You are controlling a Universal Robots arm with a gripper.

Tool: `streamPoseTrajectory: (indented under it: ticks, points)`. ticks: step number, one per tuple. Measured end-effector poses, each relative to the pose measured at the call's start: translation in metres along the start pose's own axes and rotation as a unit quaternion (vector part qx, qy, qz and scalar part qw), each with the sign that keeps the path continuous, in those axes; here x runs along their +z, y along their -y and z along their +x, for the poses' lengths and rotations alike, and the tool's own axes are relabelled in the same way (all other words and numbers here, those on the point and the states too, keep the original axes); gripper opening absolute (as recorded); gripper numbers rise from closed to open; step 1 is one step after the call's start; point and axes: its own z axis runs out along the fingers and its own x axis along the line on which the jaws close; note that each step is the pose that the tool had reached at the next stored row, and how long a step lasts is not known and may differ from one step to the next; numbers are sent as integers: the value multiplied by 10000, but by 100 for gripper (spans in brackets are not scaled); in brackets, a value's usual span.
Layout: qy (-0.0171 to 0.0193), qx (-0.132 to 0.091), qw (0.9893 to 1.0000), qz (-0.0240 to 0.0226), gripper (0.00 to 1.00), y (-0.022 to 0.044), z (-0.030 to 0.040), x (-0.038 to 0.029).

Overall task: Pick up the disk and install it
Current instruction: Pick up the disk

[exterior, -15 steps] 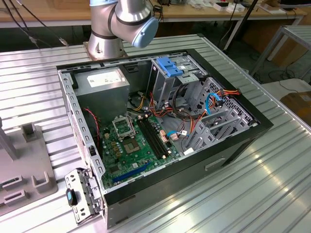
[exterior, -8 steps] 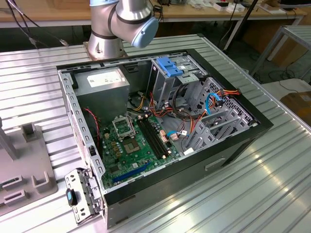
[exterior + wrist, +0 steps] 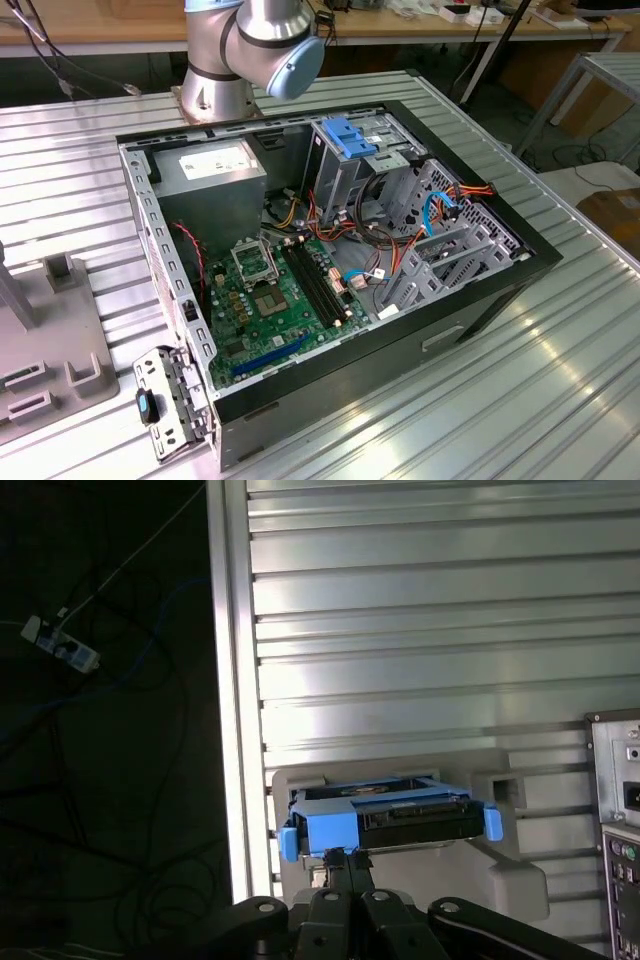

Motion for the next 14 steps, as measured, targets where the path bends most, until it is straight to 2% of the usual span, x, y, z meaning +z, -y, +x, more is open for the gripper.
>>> streamPoseTrajectory:
  ticks: [12,14]
  points:
    - [0,-3,10000,0,11,-6,0,0]
    - [-7,-121,9999,-2,11,-6,3,-1]
